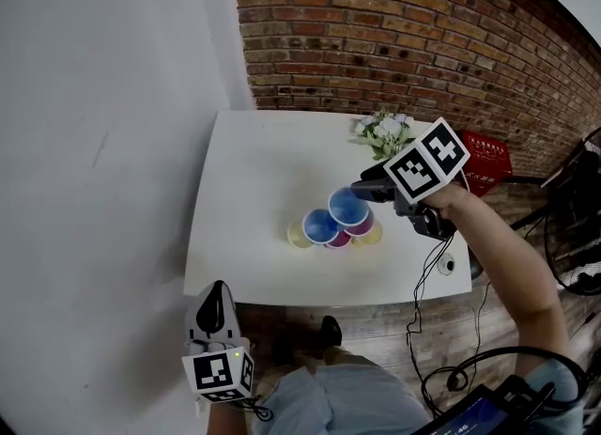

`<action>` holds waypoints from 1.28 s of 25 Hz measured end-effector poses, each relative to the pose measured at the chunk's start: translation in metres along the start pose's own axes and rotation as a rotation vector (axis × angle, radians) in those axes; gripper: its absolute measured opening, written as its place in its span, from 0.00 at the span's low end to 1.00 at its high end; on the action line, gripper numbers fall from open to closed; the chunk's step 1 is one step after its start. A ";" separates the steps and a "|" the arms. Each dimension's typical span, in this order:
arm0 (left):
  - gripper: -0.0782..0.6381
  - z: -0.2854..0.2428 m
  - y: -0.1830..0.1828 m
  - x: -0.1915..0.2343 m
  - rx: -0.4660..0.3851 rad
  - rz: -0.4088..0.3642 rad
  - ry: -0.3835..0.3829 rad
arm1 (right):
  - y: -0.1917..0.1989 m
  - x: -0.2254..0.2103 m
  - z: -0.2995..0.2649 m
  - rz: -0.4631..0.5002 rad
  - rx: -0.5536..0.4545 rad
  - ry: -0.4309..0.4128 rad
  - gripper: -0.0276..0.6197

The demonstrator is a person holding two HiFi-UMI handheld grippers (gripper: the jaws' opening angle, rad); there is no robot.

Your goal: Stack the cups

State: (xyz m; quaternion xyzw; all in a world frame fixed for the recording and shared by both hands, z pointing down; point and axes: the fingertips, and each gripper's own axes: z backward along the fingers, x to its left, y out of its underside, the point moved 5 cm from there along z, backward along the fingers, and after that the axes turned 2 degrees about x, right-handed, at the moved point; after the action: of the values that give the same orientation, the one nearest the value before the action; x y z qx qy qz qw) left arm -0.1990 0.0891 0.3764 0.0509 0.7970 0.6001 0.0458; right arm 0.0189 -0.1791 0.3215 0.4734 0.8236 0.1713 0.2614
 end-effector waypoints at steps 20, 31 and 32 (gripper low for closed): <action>0.12 -0.007 -0.110 -0.035 -0.200 -0.108 0.209 | 0.058 0.103 0.105 -0.119 -0.715 0.249 0.16; 0.12 0.012 -0.133 -0.062 -0.282 -0.146 0.321 | 0.105 0.189 0.074 -0.040 -0.937 0.539 0.05; 0.12 0.016 -0.136 -0.066 -0.296 -0.153 0.324 | 0.106 0.192 0.076 -0.037 -0.948 0.559 0.05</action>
State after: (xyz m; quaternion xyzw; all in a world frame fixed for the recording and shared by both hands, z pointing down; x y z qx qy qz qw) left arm -0.1355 0.0581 0.2425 -0.1140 0.6987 0.7056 -0.0302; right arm 0.0578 0.0429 0.2647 0.2256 0.7025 0.6379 0.2204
